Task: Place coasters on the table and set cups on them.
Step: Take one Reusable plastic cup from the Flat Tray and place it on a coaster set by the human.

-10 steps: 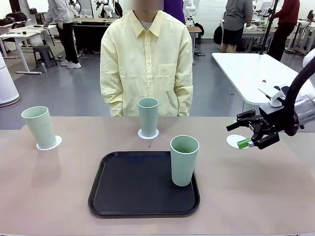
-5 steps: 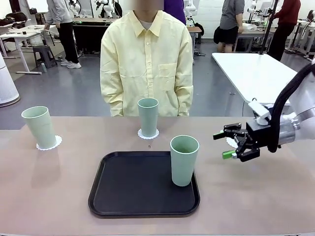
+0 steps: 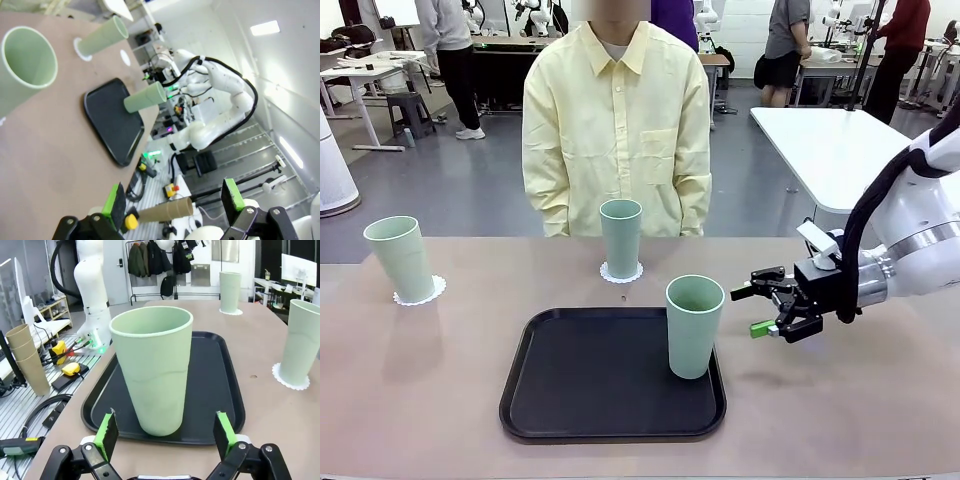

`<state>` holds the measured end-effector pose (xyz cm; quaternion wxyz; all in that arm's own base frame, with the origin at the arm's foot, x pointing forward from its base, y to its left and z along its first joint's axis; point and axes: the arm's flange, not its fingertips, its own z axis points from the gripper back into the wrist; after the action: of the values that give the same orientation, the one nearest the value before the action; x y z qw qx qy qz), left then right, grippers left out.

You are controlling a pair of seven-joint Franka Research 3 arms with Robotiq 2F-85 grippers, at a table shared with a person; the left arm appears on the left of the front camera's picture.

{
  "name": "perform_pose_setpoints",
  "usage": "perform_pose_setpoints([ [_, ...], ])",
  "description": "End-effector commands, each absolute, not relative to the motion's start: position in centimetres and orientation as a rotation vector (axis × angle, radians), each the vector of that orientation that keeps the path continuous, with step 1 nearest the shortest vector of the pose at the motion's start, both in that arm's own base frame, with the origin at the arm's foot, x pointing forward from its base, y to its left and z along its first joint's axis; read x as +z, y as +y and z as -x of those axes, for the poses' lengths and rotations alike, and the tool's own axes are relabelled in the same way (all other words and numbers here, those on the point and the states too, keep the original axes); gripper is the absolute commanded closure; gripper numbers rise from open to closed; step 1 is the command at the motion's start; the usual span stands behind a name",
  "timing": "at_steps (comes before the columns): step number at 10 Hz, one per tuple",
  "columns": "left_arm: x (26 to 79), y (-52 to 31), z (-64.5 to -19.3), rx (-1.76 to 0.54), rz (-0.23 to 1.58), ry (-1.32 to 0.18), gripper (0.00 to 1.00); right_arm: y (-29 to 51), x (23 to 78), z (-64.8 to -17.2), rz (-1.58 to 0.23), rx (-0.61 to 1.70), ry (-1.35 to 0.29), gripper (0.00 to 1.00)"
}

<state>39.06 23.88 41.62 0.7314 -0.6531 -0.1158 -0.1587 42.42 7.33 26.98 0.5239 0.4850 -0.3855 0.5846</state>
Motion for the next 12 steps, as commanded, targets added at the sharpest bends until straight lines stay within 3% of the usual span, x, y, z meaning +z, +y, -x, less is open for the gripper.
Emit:
perform_pose_setpoints([
  [1, 41.8, 24.1, -38.9, -0.35, 1.443, -0.254, 0.0, 8.9, 26.0, -43.1, -1.185, 1.396, -0.962, 0.0],
  [12, 41.8, 24.1, -38.9, -0.35, 1.443, -0.254, 0.0, 14.3, 24.4, -42.4, -1.238, 1.509, -0.92, 0.0],
])
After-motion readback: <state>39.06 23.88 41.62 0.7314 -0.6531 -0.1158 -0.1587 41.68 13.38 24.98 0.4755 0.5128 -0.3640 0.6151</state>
